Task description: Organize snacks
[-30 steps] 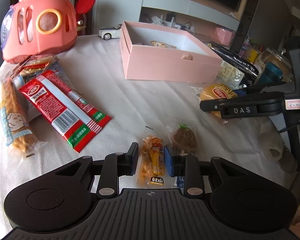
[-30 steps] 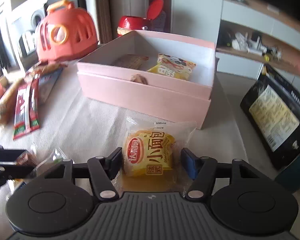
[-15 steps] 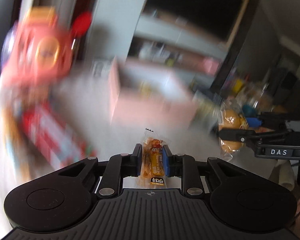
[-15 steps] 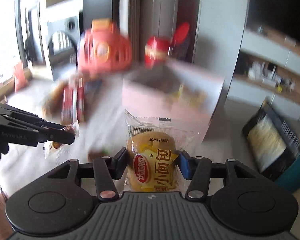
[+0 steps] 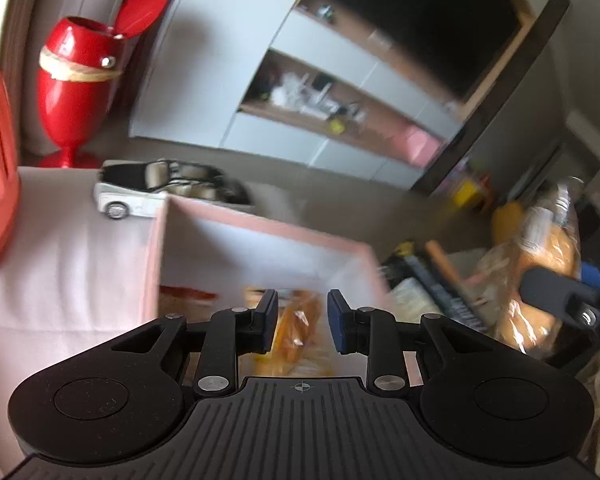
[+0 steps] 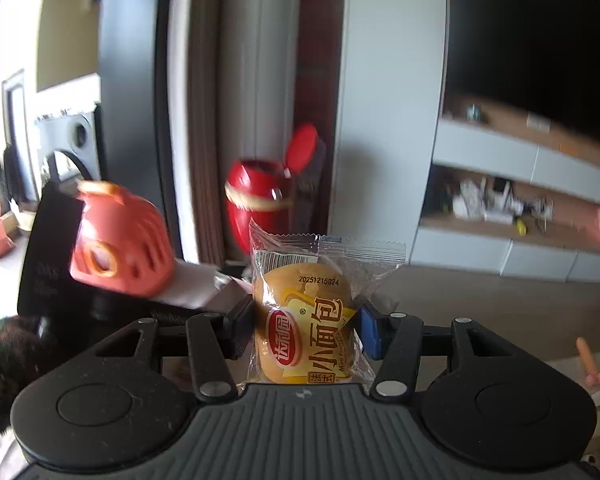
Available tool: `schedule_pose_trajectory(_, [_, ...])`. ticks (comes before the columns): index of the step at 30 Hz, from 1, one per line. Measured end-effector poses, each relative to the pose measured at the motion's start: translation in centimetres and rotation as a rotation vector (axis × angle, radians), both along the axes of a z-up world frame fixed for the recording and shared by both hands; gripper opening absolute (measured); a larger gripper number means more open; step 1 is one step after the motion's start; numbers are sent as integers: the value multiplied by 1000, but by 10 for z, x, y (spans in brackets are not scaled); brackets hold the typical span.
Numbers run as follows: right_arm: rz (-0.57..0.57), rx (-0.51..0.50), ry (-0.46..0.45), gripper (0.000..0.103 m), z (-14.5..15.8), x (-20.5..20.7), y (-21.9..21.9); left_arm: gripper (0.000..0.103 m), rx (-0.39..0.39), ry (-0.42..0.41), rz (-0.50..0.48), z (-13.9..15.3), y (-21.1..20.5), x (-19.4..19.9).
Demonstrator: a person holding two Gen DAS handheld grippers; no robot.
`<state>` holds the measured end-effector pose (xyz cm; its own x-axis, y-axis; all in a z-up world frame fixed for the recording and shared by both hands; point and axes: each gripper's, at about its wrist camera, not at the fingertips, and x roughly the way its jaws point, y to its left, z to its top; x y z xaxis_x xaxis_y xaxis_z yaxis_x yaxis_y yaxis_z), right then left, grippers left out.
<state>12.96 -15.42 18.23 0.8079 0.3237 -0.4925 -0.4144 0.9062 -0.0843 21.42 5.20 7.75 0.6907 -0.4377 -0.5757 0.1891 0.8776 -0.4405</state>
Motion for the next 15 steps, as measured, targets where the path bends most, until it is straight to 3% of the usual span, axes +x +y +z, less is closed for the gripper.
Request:
schedule_pose_trajectory(3, [-42,0,84,53,-23,44,9,31,10,-56,36,6,20,-14])
schedule_pose_trajectory(8, [-42,-34,241,60,-72,103,36,31,12,-68,130,14,69,-65])
schedule_pose_trajectory(11, [-74,-77,204,60,-80,101,47,31,52,-129,245,19,111,-111])
schedule_pose_trajectory(13, [-66,-69,157,60,-76,86,49,31,98,-174,372,21,141,-140])
schedule_pose_trajectory(15, [-20,-42,129,68,-69,67,53,31,126,-196,525,19,170,-162])
